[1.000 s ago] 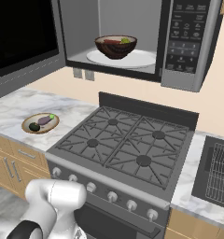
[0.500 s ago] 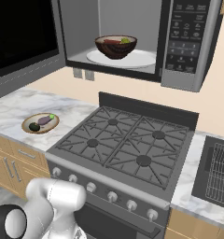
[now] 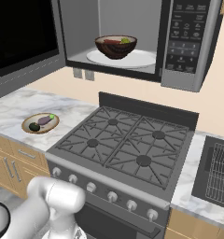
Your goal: Place the bowl containing the broccoli and hot dog in the microwave. Close the microwave door and press the start button to microwave the meal.
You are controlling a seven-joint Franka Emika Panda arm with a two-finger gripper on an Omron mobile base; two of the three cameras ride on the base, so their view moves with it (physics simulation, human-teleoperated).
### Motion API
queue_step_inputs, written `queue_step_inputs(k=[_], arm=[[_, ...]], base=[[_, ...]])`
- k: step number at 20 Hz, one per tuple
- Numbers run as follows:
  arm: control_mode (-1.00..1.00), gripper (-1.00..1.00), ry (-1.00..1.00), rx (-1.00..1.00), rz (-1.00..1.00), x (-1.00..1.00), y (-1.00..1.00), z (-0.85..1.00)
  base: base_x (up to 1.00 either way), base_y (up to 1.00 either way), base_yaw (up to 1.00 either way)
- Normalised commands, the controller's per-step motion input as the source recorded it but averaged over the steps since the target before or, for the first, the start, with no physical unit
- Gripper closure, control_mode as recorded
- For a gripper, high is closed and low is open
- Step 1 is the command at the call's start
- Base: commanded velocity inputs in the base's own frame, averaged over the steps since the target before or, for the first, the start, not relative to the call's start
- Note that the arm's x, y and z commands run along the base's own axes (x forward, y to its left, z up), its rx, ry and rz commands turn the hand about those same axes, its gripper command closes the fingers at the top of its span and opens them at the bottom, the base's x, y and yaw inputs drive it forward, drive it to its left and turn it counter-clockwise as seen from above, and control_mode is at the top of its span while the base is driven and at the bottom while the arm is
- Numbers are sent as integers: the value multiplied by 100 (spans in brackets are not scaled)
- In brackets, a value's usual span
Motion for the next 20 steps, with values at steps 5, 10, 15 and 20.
queue_step_inputs(k=[5, 10, 15, 20], arm=[[-100, -100, -41, 0, 0, 0, 56, -52], [-100, -100, -34, 0, 0, 20, 44, -77], [-100, -100, -33, 0, 0, 55, 52, -80], [-100, -100, -30, 1, 0, 85, 56, -79]], base=[[0, 0, 0], [0, 0, 0], [0, 0, 0], [0, 0, 0]])
